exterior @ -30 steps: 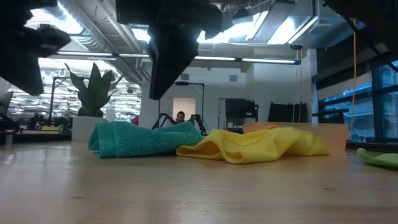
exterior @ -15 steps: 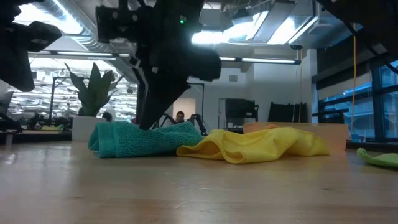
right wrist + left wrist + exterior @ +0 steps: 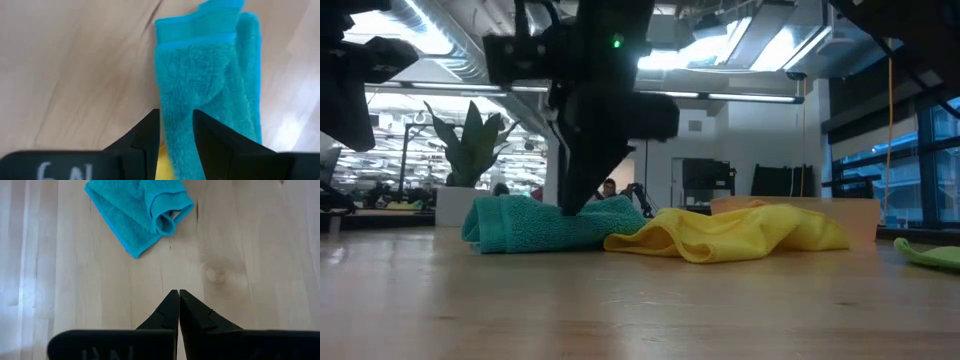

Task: Roll microfiber towels into tight, uniform cylinder then place into a basket
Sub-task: Roll the blue microfiber towel

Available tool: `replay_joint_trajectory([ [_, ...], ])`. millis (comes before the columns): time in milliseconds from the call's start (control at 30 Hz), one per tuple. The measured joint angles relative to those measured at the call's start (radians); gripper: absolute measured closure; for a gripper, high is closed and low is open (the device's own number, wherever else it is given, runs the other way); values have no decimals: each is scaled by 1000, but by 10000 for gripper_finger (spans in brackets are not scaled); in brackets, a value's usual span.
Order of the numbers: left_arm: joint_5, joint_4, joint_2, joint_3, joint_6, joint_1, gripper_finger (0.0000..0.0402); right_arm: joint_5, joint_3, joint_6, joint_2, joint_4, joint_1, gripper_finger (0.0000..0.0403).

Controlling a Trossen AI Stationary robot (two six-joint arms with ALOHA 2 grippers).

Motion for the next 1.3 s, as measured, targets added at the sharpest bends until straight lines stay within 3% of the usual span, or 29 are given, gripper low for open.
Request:
replay_joint_trajectory([
  [500, 1, -1, 0, 0, 0, 7, 398, 14, -1, 31, 61, 15, 1, 288],
  [600, 1, -1, 0, 0, 0, 10, 398, 29, -1, 58, 62, 23, 1, 309],
  [800, 1, -2, 0, 0, 0, 10, 398, 37, -1, 135, 64, 40, 0, 389],
  [1133, 1, -1, 0, 0, 0, 10, 398, 22, -1, 167, 64, 66, 0, 397],
  [1300, 1, 0, 0, 0, 0, 10, 398, -56, 19, 162, 64, 65, -1, 398],
])
